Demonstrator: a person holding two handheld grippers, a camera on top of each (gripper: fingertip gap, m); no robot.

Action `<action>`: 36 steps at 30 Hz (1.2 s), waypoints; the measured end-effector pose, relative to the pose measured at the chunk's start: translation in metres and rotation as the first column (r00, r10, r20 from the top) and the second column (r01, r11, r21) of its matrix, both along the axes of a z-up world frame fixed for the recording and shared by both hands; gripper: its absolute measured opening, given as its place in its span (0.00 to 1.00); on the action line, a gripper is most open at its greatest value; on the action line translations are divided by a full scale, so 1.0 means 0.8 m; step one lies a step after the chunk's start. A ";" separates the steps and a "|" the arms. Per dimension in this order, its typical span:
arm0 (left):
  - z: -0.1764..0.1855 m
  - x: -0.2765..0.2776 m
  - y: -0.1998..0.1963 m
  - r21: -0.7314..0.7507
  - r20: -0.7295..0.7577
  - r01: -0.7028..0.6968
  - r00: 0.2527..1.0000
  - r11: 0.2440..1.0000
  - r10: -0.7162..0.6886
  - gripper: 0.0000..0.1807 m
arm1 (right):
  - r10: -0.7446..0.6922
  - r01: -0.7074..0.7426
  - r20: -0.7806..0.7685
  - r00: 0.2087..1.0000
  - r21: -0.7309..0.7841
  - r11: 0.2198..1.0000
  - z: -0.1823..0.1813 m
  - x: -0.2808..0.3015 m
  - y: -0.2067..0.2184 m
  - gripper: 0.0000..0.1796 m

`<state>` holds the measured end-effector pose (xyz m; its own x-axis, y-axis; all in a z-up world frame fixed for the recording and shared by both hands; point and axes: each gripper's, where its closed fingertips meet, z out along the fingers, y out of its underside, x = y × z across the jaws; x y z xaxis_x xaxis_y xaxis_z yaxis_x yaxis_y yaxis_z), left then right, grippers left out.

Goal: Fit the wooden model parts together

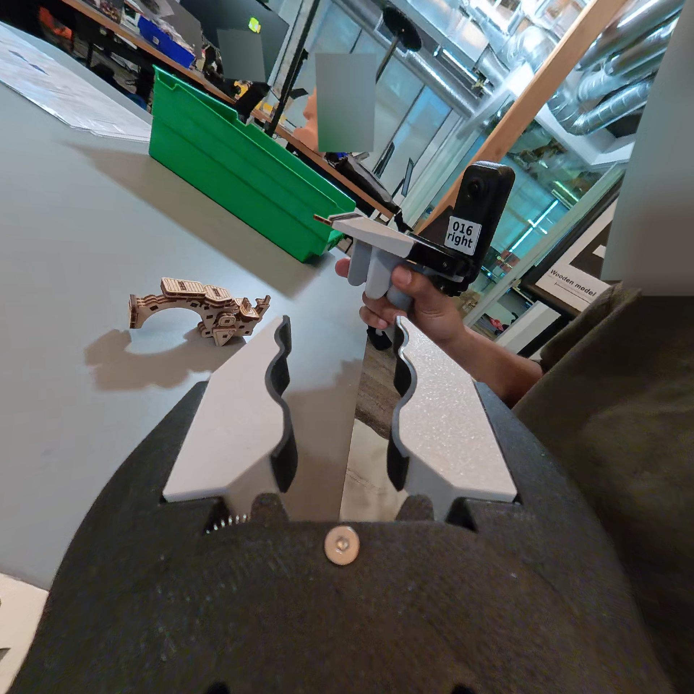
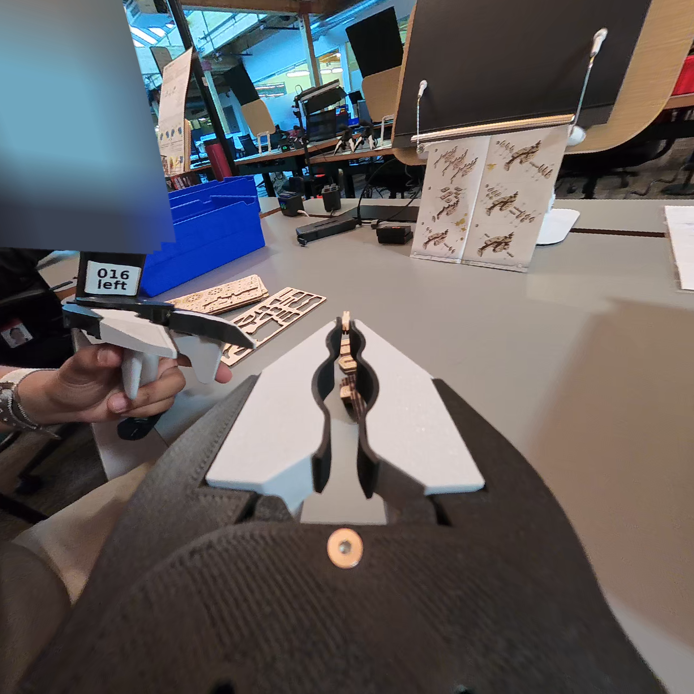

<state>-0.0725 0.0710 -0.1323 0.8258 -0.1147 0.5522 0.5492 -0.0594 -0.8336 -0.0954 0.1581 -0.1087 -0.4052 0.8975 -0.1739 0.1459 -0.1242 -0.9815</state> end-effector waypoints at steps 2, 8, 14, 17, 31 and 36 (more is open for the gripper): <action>-0.001 -0.004 0.000 -0.001 0.020 -0.005 1.000 1.000 0.005 0.29 | 0.011 -0.011 0.007 1.000 -0.025 1.000 -0.001 -0.001 -0.003 0.01; 0.001 -0.017 -0.003 0.016 0.053 -0.056 0.997 0.998 0.055 0.29 | 0.026 -0.026 0.022 0.999 -0.027 0.999 -0.006 0.000 -0.007 0.01; 0.002 -0.005 0.002 -0.018 -0.077 -0.049 0.996 0.999 0.047 0.29 | 0.021 -0.020 0.022 1.000 -0.027 0.999 -0.007 0.001 -0.007 0.01; 0.002 -0.005 0.004 -0.045 -0.219 -0.075 0.974 0.996 0.063 0.28 | 0.021 -0.020 0.027 0.999 -0.040 0.999 -0.008 0.000 -0.007 0.01; 0.001 -0.016 0.000 -0.077 -0.397 -0.196 0.905 0.977 0.150 0.27 | 0.018 -0.009 0.058 0.998 -0.146 0.989 -0.012 -0.002 0.002 0.01; -0.006 -0.036 -0.002 -0.123 -0.436 -0.275 0.878 0.953 0.197 0.28 | 0.024 -0.011 0.070 0.997 -0.176 0.984 -0.014 -0.005 -0.001 0.01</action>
<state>-0.1012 0.0696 -0.1371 0.9728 0.1794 0.1466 0.1725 -0.1382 -0.9753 -0.0992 0.1576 -0.1200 -0.4015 0.8433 -0.3572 0.2187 -0.2905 -0.9316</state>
